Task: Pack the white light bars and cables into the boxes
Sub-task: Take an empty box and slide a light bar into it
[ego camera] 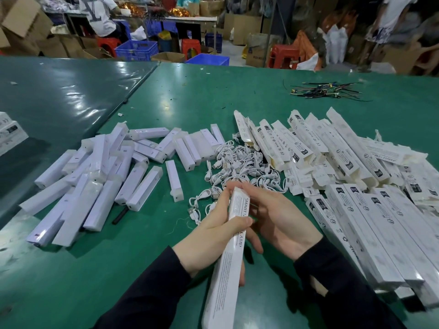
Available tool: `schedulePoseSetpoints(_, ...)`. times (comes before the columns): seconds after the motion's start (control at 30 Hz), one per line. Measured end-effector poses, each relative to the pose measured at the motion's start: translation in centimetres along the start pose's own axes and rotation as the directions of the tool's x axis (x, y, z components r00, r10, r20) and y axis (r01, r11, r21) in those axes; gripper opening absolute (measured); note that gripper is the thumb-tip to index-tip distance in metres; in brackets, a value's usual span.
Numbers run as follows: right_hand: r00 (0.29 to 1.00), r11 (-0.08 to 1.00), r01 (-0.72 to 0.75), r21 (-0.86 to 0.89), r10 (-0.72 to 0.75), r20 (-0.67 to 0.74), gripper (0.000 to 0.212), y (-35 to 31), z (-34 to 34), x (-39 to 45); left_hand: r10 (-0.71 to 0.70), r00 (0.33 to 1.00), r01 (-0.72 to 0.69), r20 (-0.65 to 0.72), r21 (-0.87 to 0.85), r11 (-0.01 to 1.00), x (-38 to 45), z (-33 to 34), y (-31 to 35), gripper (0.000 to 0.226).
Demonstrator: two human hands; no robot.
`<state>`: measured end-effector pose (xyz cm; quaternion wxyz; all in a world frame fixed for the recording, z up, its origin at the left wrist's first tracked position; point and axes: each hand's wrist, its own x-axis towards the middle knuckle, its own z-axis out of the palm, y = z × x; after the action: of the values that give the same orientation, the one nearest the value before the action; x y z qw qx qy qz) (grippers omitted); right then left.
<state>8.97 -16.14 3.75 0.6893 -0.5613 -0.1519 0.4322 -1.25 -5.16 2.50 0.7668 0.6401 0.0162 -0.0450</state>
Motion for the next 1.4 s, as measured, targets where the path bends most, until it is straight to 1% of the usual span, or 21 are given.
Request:
schedulePoseSetpoints(0.07,0.999,0.999,0.038,-0.038,-0.038,-0.001,0.03,0.1,0.0,0.0,0.004,1.0,-0.004,-0.005,-0.051,0.999,-0.1,-0.2,0.1,0.046)
schedulePoseSetpoints(0.23,0.961,0.925,0.254,-0.282,-0.275,-0.035,0.022,0.7,0.2,0.1,-0.04,0.997,0.022,-0.068,-0.249,0.968,0.3,-0.5,-0.1,0.042)
schedulePoseSetpoints(0.3,0.968,0.928,0.24,-0.286,-0.251,-0.003,0.023,0.8,0.2,0.3,-0.083,0.988,0.045,-0.132,-0.268,0.962,0.9,-0.9,0.1,0.045)
schedulePoseSetpoints(0.4,0.987,0.977,0.158,-0.144,-0.158,0.007,0.024,1.2,0.4,0.6,-0.117,0.991,0.079,-0.067,-0.415,0.906,0.6,-1.4,0.7,0.053)
schedulePoseSetpoints(0.47,0.995,0.995,0.1,-0.011,-0.1,0.026,0.028,1.2,0.5,0.8,0.003,0.996,0.044,0.091,-0.51,0.859,-0.5,-1.6,0.9,0.057)
schedulePoseSetpoints(0.5,0.997,0.996,0.066,0.051,-0.067,0.028,0.03,1.2,0.5,0.9,0.073,0.989,-0.001,0.127,-0.49,0.871,-0.9,-1.7,0.9,0.058)
schedulePoseSetpoints(0.53,0.999,0.993,0.035,0.112,-0.037,0.02,0.03,1.2,0.4,1.0,0.113,0.989,-0.061,0.1,-0.418,0.906,-1.0,-1.8,0.6,0.058)
schedulePoseSetpoints(0.6,1.0,0.977,-0.013,0.211,0.017,-0.017,0.024,1.3,0.0,1.2,0.145,0.978,-0.172,-0.153,-0.184,0.968,-0.5,-1.5,0.0,0.044)
schedulePoseSetpoints(0.63,0.999,0.972,-0.031,0.234,0.04,-0.034,0.021,1.4,0.0,1.2,0.178,0.933,-0.213,-0.312,-0.079,0.974,-0.3,-1.2,-0.4,0.04)
schedulePoseSetpoints(0.7,0.995,0.962,-0.059,0.266,0.078,-0.06,0.024,1.6,0.1,1.2,0.287,0.783,-0.289,-0.551,0.086,0.953,0.0,-0.6,-0.9,0.038)
schedulePoseSetpoints(0.73,0.993,0.952,-0.062,0.3,0.089,-0.076,0.027,1.8,0.2,1.3,0.366,0.689,-0.328,-0.625,0.181,0.927,0.0,-0.5,-0.7,0.037)
schedulePoseSetpoints(0.8,0.989,0.926,-0.04,0.376,0.089,-0.114,0.033,2.1,0.4,1.4,0.555,0.551,-0.417,-0.623,0.371,0.83,-0.2,-1.0,-0.1,0.031)
schedulePoseSetpoints(0.9,0.984,0.963,0.029,0.269,0.021,-0.178,0.033,2.9,1.3,2.1,0.649,0.549,-0.502,-0.526,0.413,0.76,0.0,-1.6,0.1,0.038)
schedulePoseSetpoints(0.93,0.982,0.984,0.055,0.168,-0.023,-0.185,0.03,3.2,1.6,2.2,0.633,0.553,-0.505,-0.542,0.386,0.772,0.1,-1.5,0.0,0.034)
schedulePoseSetpoints(1.0,0.975,0.989,0.119,-0.088,-0.133,-0.179,0.025,3.5,2.2,2.3,0.591,0.504,-0.502,-0.63,0.344,0.794,0.3,-1.2,0.2,0.023)
schedulePoseSetpoints(1.07,0.923,0.878,0.224,-0.423,-0.33,-0.196,0.021,3.7,2.3,2.4,0.511,0.449,-0.511,-0.733,0.258,0.82,0.3,-1.4,0.5,0.027)
schedulePoseSetpoints(1.13,0.813,0.631,0.311,-0.711,-0.564,-0.146,0.01,3.7,2.1,2.7,0.403,0.434,-0.537,-0.806,0.128,0.834,0.0,-2.0,1.1,0.032)
schedulePoseSetpoints(1.2,0.74,0.356,0.354,-0.865,-0.673,0.026,0.009,3.7,2.3,3.0,0.293,0.428,-0.56,-0.855,0.003,0.828,-0.3,-2.6,1.7,0.041)
schedulePoseSetpoints(1.27,0.725,0.096,0.365,-0.926,-0.654,0.217,0.028,3.9,3.1,3.8,0.189,0.47,-0.582,-0.862,-0.141,0.801,-0.5,-3.2,2.1,0.055)
schedulePoseSetpoints(1.3,0.746,0.0,0.365,-0.931,-0.598,0.293,0.038,4.1,3.8,4.4,0.15,0.524,-0.581,-0.838,-0.223,0.783,-0.6,-3.4,2.2,0.061)
schedulePoseSetpoints(1.4,0.881,-0.222,0.301,-0.927,-0.306,0.36,0.063,5.5,6.2,6.5,0.104,0.702,-0.515,-0.705,-0.401,0.758,-0.7,-3.4,2.4,0.07)
